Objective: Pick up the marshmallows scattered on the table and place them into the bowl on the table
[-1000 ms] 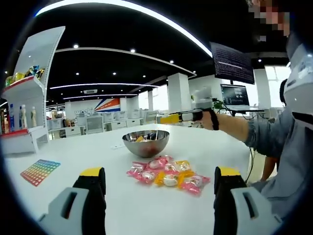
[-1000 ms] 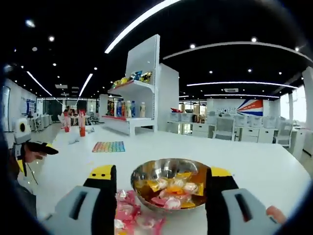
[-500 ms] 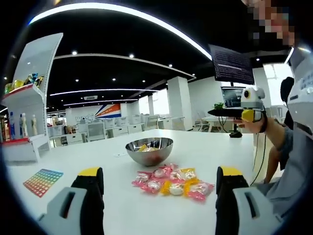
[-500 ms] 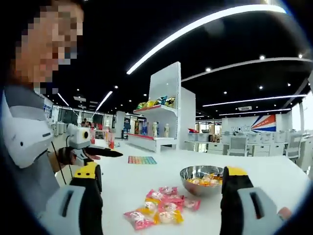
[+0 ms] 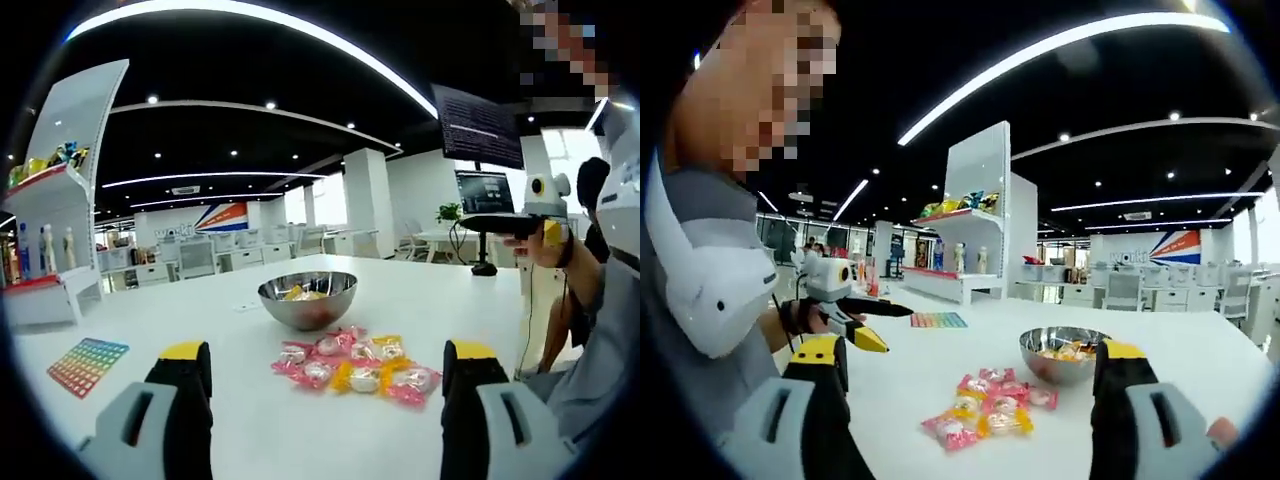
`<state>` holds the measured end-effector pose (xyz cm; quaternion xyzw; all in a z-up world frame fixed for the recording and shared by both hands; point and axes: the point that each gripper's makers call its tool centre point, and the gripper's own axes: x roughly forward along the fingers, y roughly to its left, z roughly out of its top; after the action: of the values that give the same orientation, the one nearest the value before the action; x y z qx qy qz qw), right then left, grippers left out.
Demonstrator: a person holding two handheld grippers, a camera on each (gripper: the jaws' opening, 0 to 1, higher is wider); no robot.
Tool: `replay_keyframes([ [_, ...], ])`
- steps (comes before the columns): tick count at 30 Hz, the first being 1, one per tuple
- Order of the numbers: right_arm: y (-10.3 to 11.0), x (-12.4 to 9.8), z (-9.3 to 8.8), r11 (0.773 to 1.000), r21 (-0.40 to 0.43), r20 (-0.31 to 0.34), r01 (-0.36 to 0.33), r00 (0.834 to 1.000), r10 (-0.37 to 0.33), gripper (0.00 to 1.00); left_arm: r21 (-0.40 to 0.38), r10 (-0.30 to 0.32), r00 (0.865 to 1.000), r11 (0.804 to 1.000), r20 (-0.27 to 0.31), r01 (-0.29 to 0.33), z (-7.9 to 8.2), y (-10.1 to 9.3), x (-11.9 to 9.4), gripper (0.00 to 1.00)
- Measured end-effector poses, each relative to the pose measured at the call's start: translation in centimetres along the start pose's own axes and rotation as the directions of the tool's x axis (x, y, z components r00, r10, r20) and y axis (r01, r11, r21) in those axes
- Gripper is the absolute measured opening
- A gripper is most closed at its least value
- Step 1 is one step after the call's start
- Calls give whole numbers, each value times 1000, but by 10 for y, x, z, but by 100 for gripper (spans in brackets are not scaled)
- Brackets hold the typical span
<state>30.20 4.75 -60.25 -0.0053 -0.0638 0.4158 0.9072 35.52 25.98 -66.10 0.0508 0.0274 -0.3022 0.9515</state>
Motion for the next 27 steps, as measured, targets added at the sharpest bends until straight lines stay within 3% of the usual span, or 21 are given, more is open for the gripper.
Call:
replay_keyframes([
  [7,5,1,-7,1000,-11,-26,-7,1000,7,97,62,21,1000,998,0,-21,4,1,3,94],
  [8,4,1,-7,1000,-10,-27,-6,1000,6,97,64,27,1000,998,3,-28,3,3,4,92],
  [10,4,0,-9,1000,-5,-28,-7,1000,7,97,75,27,997,997,77,-33,13,5,5,82],
  [11,3,1,-10,1000,-8,-33,-5,999,4,97,71,26,997,997,78,-31,14,6,4,79],
  [12,3,1,-11,1000,-12,-37,-1,999,1,97,67,28,996,997,82,-34,15,7,5,80],
  [15,4,0,-12,999,-36,-49,1,999,-3,97,43,37,997,998,75,-40,22,12,11,93],
  [21,8,-2,-10,999,-31,-47,-18,999,17,97,62,37,992,997,125,-45,42,11,10,95],
  [23,3,-5,-6,999,-35,-29,4,1000,-5,97,53,-18,987,999,161,10,49,3,11,96],
  [27,-6,-8,0,999,-12,-15,34,999,-34,97,50,15,993,999,118,-21,46,11,13,96],
])
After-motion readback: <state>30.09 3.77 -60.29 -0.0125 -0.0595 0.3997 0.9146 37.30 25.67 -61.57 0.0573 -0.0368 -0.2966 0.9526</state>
